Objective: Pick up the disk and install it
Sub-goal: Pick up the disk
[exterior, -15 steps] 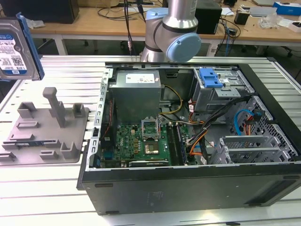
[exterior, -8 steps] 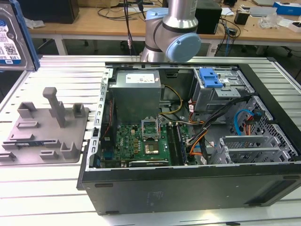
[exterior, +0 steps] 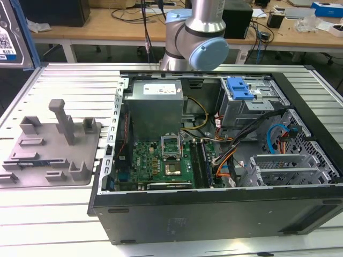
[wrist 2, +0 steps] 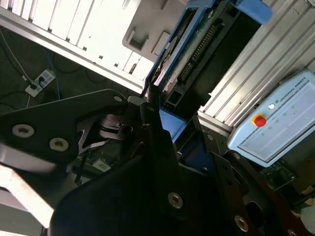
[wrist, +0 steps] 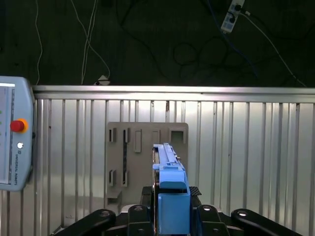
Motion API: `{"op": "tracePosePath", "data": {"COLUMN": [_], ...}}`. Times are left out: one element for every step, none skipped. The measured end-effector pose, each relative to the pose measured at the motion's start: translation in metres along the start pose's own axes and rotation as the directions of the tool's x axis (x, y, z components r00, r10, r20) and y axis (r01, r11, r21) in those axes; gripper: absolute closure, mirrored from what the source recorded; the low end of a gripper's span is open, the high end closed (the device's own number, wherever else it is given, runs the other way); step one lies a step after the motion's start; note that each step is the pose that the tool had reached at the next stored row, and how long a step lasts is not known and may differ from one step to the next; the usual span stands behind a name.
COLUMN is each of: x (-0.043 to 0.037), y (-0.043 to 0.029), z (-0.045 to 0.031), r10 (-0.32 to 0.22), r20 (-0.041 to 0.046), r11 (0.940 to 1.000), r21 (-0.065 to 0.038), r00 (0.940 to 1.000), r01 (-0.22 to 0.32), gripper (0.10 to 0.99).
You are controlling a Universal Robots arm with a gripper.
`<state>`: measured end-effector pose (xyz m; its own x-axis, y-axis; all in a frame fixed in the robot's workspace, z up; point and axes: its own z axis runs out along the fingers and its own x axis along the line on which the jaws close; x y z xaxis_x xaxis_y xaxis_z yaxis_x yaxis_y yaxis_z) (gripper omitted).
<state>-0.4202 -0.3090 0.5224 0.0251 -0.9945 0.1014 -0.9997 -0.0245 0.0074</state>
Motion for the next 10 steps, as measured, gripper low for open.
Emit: {"op": "tracePosePath", "data": {"x": [0.0002,0.0007,0.0008,0.0008,0.0008,0.0008,0.0008,0.0008,0.0008,0.0008], "y": [-0.0001,-0.0003,-0.0004,-0.0004,-0.0003,-0.0003,-0.0003,-0.0004,-0.0004,-0.0004], "z": [-0.0024,-0.0076,-0.0092,-0.0095,-0.0095,-0.0095,-0.0095,-0.0095,-0.0095,-0.0095], "r10": [0.000,0.000,0.000,0.000,0.000,0.000,0.000,0.000,0.000,0.000], "r20": [-0.0011,-0.0034,-0.0042,-0.0053,-0.0059,-0.0059,-0.0060,-0.0060,-0.0060,-0.0061], "r11": [1.0000,1.0000,1.0000,1.0000,1.0000,1.0000,1.0000,1.0000,1.0000,1.0000], "r21": [0.000,0.000,0.000,0.000,0.000,0.000,0.000,0.000,0.000,0.000], "r00": [1.0000,1.0000,1.0000,1.0000,1.0000,1.0000,1.0000,1.0000,1.0000,1.0000], "r01": [0.000,0.000,0.000,0.000,0.000,0.000,0.000,0.000,0.000,0.000], "gripper": [0.718,0.718,0.718,0.718,0.718,0.718,0.718,0.718,0.718,0.718]}}
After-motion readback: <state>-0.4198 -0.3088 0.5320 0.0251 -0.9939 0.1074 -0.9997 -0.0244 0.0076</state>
